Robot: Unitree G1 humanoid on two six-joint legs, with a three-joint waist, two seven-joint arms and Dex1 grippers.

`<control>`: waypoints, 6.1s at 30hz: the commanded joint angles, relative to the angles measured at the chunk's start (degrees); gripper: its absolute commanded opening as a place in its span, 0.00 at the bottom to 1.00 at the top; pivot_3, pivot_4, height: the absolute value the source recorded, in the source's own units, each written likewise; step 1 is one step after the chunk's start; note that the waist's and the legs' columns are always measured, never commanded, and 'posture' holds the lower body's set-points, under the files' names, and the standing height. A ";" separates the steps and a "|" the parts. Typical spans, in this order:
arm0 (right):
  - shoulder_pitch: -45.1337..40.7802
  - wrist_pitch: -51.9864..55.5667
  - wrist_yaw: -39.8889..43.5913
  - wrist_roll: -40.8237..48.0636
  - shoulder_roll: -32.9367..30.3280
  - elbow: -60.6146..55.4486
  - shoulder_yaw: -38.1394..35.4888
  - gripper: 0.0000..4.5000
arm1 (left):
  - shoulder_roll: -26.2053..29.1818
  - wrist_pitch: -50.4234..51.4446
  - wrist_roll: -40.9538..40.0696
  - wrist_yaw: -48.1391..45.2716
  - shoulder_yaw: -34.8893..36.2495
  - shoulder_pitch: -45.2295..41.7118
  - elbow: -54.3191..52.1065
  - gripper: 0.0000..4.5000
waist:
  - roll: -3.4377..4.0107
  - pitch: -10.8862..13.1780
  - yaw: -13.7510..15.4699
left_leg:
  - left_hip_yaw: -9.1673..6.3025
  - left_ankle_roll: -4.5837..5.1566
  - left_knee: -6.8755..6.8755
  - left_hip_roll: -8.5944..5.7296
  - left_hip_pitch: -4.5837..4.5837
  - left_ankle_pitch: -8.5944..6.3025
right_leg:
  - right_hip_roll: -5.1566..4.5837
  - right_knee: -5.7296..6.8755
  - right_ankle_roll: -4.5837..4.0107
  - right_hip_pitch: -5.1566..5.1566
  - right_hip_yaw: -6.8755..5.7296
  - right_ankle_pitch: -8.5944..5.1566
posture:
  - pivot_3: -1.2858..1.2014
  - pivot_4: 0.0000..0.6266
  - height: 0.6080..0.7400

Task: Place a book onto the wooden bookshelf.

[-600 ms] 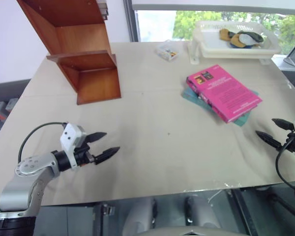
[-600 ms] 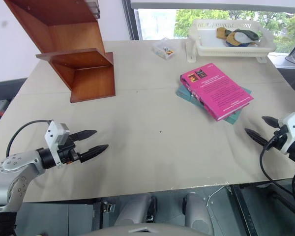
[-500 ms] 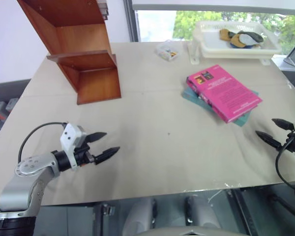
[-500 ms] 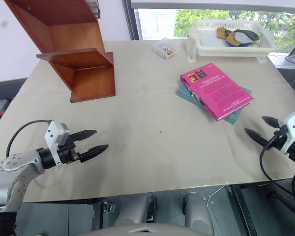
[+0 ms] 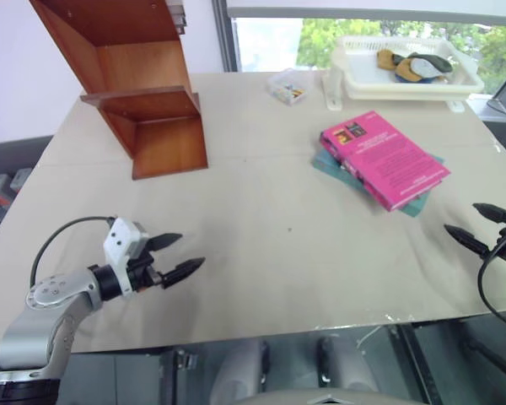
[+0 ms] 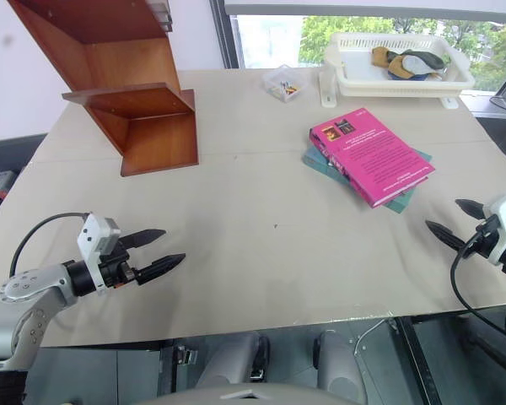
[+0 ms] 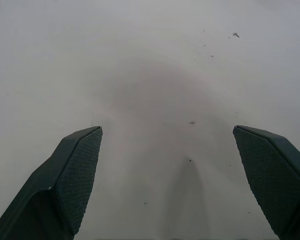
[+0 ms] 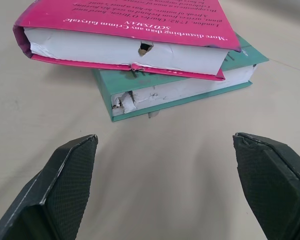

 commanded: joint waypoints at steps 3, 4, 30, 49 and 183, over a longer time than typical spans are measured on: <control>-0.30 -1.01 0.10 0.33 -1.33 -0.86 -1.57 0.99 | 0.64 -0.64 -0.97 -0.15 1.73 -0.22 -2.11 1.00 | 0.00 0.00 0.00 | 0.00 0.00 0.00 0.00 0.00 0.00 | -0.01 0.00 -0.01 0.00 0.00 -0.01 | 0.52 0.24 1.00; -0.28 -0.95 0.04 0.35 -1.17 -1.12 -1.45 0.99 | 0.73 -0.64 -0.93 -0.14 1.81 -0.30 -2.07 1.00 | 0.00 0.00 0.00 | 0.00 0.00 0.00 0.00 0.00 0.00 | -0.01 0.00 -0.01 0.00 0.00 -0.01 | 0.52 0.24 1.00; -7.40 17.29 -10.81 0.93 11.00 -9.64 7.98 0.99 | 4.14 2.66 -12.94 -5.81 7.30 -8.19 -5.56 1.00 | 0.01 0.01 -0.06 | -0.04 -0.01 -0.04 -0.01 -0.04 0.01 | 0.03 -0.01 0.04 -0.04 -0.06 0.02 | 0.52 0.24 1.00; -11.24 16.96 -1.53 1.99 20.03 -14.72 20.68 0.99 | 4.01 2.31 -11.75 -4.64 6.19 -7.23 -5.27 1.00 | 0.03 0.02 -1.42 | -0.06 -0.03 -0.04 0.06 -0.02 0.01 | 0.23 0.02 0.20 -0.07 -0.04 0.12 | 0.52 0.24 1.00; 15.27 36.12 -17.32 20.58 12.64 -57.35 2.19 0.99 | -17.64 -28.98 24.23 -5.32 -21.40 -82.58 85.77 1.00 | -0.42 0.18 -1.27 | -0.08 0.03 0.12 -0.11 -0.39 0.01 | 0.49 0.03 0.26 -0.26 -0.02 0.11 | 0.52 0.24 1.00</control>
